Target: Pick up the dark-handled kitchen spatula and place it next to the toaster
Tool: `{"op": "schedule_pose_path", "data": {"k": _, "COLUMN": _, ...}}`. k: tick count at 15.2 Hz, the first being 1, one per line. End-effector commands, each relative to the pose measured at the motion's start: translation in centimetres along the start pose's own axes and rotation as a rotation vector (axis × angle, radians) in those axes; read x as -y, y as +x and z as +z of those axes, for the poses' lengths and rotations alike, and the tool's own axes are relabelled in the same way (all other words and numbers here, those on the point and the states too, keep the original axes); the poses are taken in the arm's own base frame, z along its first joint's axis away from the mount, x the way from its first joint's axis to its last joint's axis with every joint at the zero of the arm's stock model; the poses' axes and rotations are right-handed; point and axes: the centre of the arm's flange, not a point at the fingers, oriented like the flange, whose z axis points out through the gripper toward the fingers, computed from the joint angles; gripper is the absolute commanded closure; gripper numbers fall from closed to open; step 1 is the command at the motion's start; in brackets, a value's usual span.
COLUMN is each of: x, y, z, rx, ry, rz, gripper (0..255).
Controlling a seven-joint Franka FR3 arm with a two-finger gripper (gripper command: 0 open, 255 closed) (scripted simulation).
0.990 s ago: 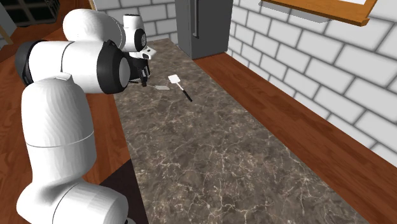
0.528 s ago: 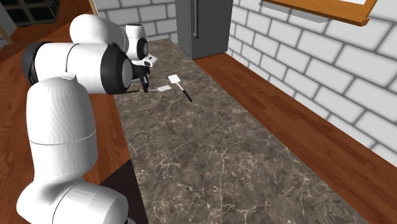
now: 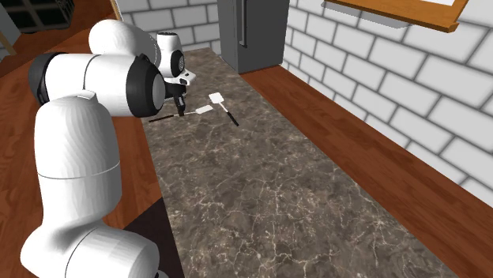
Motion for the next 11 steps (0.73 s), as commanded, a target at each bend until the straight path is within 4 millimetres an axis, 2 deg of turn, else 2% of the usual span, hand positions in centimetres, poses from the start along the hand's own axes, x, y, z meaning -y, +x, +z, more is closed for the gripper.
{"op": "schedule_pose_path", "data": {"k": 1, "x": 0.0, "y": 0.0, "z": 0.0, "rx": 0.0, "ry": 0.0, "rz": 0.0, "gripper": 0}}
{"op": "schedule_pose_path", "data": {"k": 6, "x": 0.0, "y": 0.0, "z": 0.0, "rx": 0.0, "ry": 0.0, "rz": 0.0, "gripper": 0}}
{"op": "schedule_pose_path", "data": {"k": 10, "x": 0.0, "y": 0.0, "z": -5.0, "rx": 0.0, "ry": 0.0, "rz": 0.0, "gripper": 0}}
{"op": "schedule_pose_path", "data": {"k": 11, "x": 0.0, "y": 0.0, "z": -5.0, "rx": 0.0, "ry": 0.0, "rz": 0.0, "gripper": 0}}
